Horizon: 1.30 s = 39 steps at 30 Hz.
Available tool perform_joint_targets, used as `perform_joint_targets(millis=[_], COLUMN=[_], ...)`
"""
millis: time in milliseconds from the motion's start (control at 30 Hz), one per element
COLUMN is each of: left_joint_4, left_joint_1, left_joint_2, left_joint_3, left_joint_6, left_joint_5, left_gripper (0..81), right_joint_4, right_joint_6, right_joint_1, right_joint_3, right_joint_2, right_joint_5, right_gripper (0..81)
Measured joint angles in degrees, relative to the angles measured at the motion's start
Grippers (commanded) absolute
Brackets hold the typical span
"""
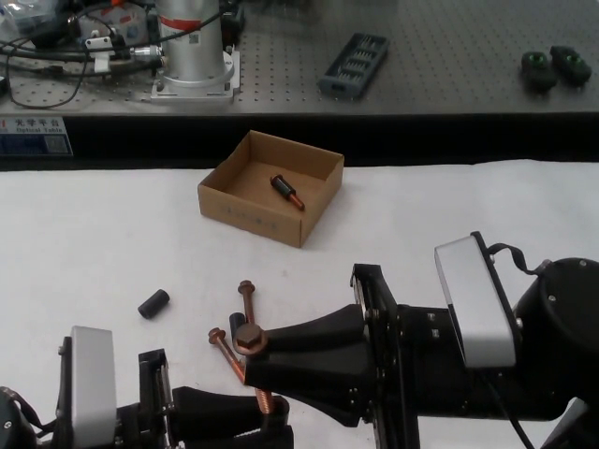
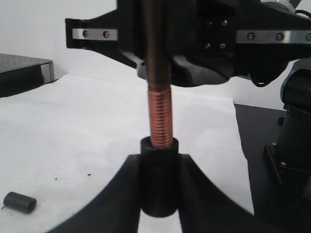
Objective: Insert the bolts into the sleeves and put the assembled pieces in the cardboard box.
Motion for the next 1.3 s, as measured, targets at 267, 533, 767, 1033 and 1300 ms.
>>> perform_joint_targets(millis=[267,533,767,1033,1300], left_joint_4=[-0.8,-0.8,-0.8,-0.8,-3.8], left_joint_1=[0.0,0.0,0.0,0.0,0.0], left_joint_2=[0.0,0.0,0.0,0.0,0.0], left_joint_3=[0.0,0.0,0.0,0.0,0.8], left_joint_6=[0.0,0.0,0.0,0.0,0.0], left_joint_5=[0.1,0.1,0.0,-0.4,-4.1], left_gripper=[0.6,0.6,0.6,0.6,0.6], right_joint_4=[0.1,0.1,-1.9,-3.2,-3.2], right_joint_6=[0.0,0.0,-0.4,-0.4,-0.4], right_joint_1=[0.0,0.0,0.0,0.0,0.0], right_joint_3=[-0.1,-0.1,-0.1,-0.1,-0.1], right_joint_2=[0.0,0.0,0.0,0.0,0.0], right_joint_5=[0.0,-0.2,-0.3,-0.5,-0.5], right_gripper=[6.1,6.1,6.1,6.1,6.1])
